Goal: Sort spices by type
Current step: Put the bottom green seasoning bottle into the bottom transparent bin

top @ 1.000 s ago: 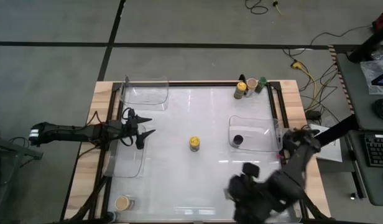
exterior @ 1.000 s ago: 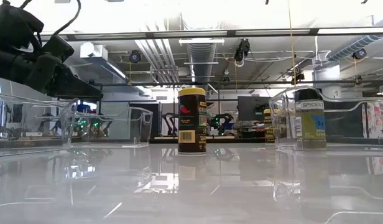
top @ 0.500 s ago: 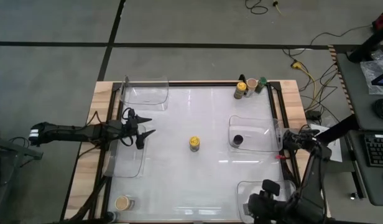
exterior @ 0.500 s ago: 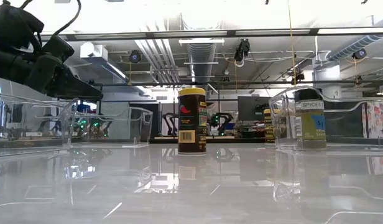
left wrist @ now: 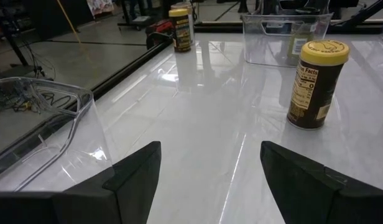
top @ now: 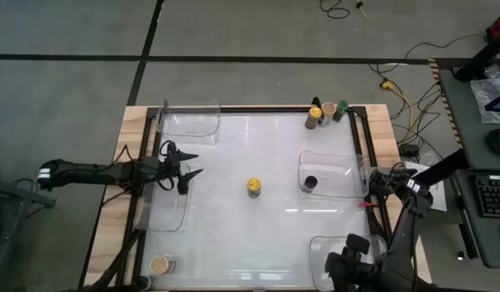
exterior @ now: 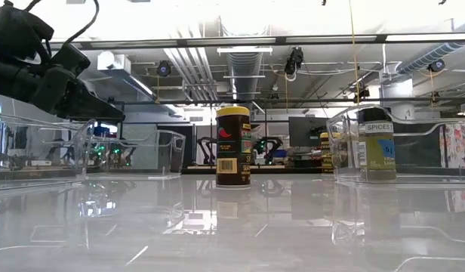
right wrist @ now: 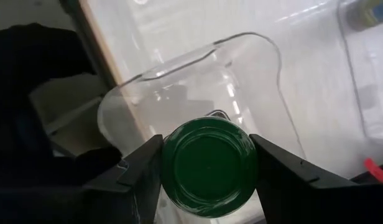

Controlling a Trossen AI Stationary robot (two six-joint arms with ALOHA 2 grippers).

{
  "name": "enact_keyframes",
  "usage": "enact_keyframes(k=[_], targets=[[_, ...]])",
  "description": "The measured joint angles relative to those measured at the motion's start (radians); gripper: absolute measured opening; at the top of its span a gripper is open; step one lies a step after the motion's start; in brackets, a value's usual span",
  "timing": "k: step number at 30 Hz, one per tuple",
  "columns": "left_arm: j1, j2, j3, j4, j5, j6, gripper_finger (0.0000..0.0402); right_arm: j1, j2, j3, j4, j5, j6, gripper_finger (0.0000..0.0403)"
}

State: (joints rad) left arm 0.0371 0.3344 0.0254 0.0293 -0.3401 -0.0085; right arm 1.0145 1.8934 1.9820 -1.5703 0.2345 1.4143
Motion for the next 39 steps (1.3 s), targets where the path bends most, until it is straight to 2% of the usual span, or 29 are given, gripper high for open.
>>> enact_keyframes(k=[8,17,22,29,39], targets=[[0.0,0.0,0.0,0.0,0.0,0.0,0.026,-0.001,-0.056,-0.148,0.077,-0.006,0.068,0.02],[0.0,0.0,0.0,0.0,0.0,0.0,0.026,-0.037,-0.225,-0.469,0.36,-0.017,0.072,0.02],[0.0,0.0,0.0,0.0,0.0,0.0,0.026,-0.033,-0.308,-0.604,0.572,0.004,0.139,0.02],[0.0,0.001,0.0,0.001,0.0,0.0,0.026,-0.015,-0.248,-0.629,0.647,0.02,0.137,0.02],[0.0,0.002,0.0,0.004,0.0,0.0,0.026,-0.011,-0.181,-0.574,0.645,0.028,0.084,0.02]])
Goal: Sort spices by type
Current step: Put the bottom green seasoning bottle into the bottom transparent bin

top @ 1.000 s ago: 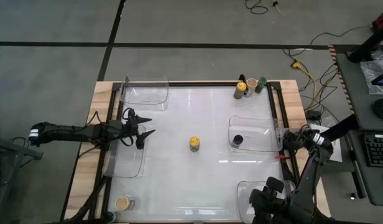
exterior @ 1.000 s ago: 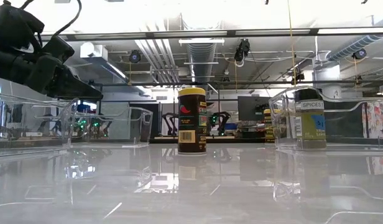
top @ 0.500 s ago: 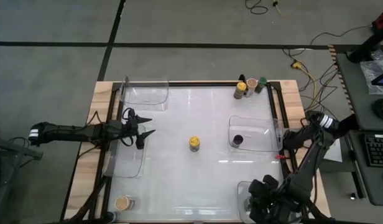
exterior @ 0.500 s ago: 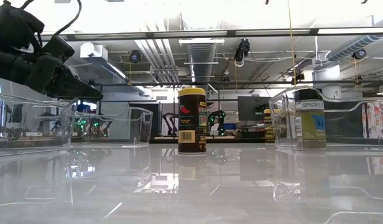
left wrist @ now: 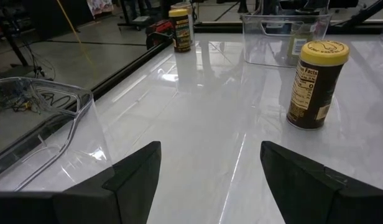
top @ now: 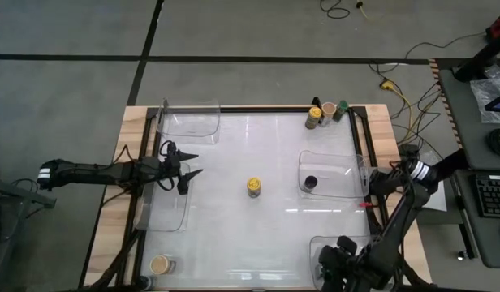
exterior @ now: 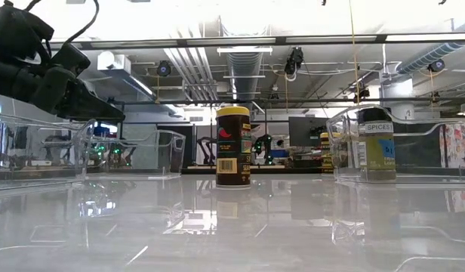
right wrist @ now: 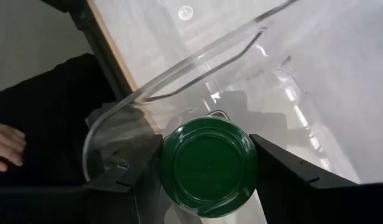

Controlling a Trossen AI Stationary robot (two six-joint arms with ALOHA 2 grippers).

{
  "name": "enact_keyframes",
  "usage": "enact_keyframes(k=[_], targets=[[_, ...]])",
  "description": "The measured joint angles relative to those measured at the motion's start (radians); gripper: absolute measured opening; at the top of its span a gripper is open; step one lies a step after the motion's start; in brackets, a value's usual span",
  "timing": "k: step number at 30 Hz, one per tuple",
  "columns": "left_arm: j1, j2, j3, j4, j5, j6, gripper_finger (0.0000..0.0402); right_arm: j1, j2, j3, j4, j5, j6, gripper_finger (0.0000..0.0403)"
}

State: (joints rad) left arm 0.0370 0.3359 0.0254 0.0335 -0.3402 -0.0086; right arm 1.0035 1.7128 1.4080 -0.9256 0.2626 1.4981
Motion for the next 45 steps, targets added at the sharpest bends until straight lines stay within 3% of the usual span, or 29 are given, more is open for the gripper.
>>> enact_keyframes(k=[25,45], targets=[[0.0,0.0,0.0,0.003,0.0,0.0,0.026,0.048,0.036,0.025,-0.01,0.003,0.099,0.0208],[0.0,0.0,0.0,0.004,0.0,0.0,0.026,0.05,0.033,0.031,-0.011,-0.009,0.115,0.0254]])
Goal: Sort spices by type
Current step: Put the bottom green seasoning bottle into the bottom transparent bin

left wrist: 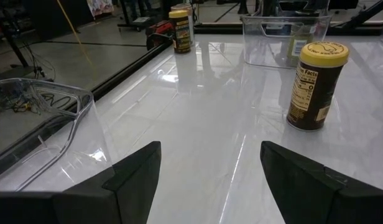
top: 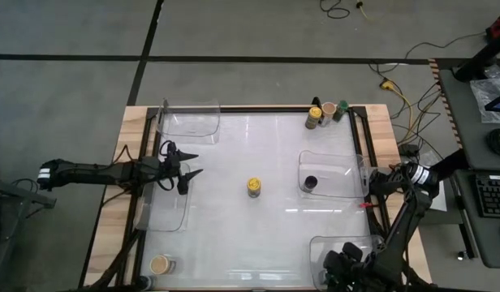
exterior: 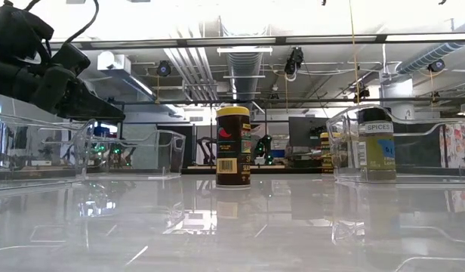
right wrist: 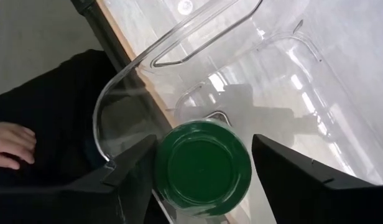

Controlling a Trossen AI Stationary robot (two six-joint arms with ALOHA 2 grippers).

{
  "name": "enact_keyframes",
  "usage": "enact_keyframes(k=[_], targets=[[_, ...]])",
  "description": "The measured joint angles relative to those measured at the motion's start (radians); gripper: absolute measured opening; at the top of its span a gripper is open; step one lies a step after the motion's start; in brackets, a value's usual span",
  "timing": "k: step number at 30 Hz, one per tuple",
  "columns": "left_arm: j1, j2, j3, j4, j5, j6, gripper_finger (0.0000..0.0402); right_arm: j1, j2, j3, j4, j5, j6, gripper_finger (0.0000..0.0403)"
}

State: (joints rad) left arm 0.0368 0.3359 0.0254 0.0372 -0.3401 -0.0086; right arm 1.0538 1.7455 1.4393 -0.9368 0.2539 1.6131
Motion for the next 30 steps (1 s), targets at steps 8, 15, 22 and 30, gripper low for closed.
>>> enact_keyframes(k=[8,15,22,30], targets=[[0.0,0.0,0.0,0.0,0.0,0.0,0.026,0.0,0.0,0.02,-0.002,0.0,-0.026,0.0284],[0.0,0.0,0.0,0.0,0.0,0.0,0.026,-0.006,-0.001,0.045,-0.057,0.008,-0.038,0.0294],[0.0,0.0,0.0,0.0,0.0,0.0,0.026,-0.024,-0.002,0.045,-0.087,0.038,-0.035,0.0276],[0.0,0.0,0.0,0.0,0.0,0.0,0.026,-0.049,-0.003,0.045,-0.083,0.045,-0.08,0.0253]])
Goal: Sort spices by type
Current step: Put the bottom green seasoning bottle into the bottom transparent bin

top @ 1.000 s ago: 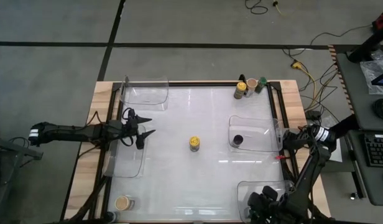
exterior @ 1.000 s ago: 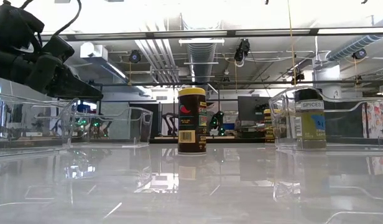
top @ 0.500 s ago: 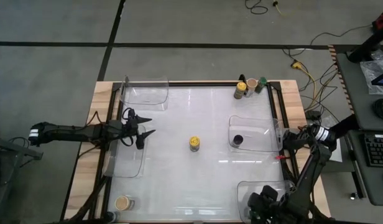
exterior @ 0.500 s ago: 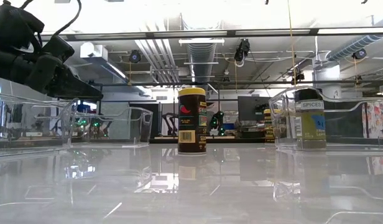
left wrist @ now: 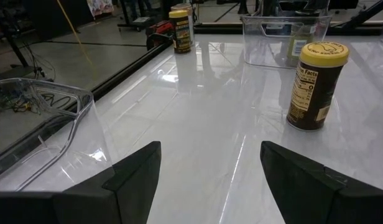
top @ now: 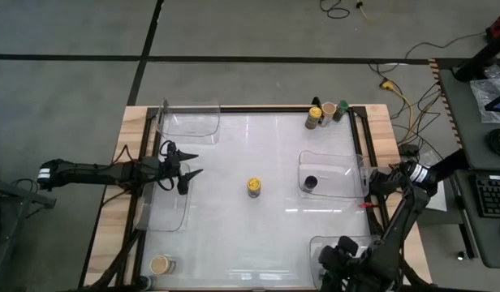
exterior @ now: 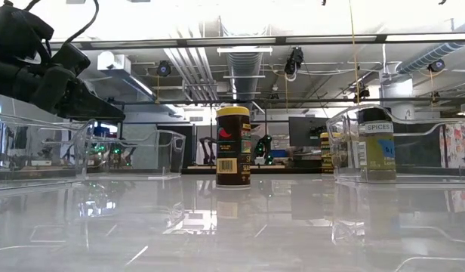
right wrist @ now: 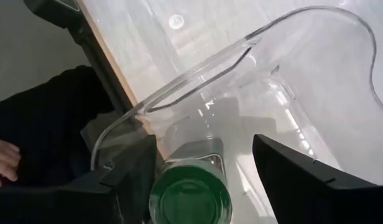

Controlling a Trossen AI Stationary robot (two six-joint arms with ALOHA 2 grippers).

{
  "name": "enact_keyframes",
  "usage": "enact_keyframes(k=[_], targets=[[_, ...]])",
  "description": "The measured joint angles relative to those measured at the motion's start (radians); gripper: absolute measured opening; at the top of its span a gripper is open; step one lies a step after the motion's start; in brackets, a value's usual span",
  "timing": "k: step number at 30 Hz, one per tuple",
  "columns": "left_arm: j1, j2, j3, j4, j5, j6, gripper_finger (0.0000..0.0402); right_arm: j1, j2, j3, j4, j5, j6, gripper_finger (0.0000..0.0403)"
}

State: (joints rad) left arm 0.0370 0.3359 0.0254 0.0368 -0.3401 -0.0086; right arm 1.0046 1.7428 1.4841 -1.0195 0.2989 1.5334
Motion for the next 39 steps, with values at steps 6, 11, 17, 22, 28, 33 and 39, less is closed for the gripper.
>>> enact_keyframes(k=[6,11,17,22,28,33,39], targets=[[0.0,0.0,0.0,0.0,0.0,0.0,0.026,-0.013,-0.012,0.0,-0.109,0.0,0.053,0.0231],[0.0,0.0,0.0,0.0,0.0,0.0,0.026,-0.014,-0.018,0.0,-0.197,-0.019,0.082,0.0203],[0.0,0.0,0.0,0.0,0.0,0.0,0.026,-0.015,-0.009,-0.005,-0.167,-0.097,0.04,0.0166],[0.0,0.0,0.0,0.0,0.0,0.0,0.026,-0.015,-0.007,-0.006,-0.137,-0.089,0.036,0.014],[0.0,0.0,0.0,0.0,0.0,0.0,0.026,-0.015,-0.007,-0.006,-0.084,-0.09,-0.016,0.012],[0.0,0.0,0.0,0.0,0.0,0.0,0.026,-0.015,-0.007,-0.006,-0.08,-0.089,-0.018,0.0109],[0.0,0.0,0.0,0.0,0.0,0.0,0.026,-0.015,-0.007,-0.006,-0.074,-0.07,-0.019,0.0105]])
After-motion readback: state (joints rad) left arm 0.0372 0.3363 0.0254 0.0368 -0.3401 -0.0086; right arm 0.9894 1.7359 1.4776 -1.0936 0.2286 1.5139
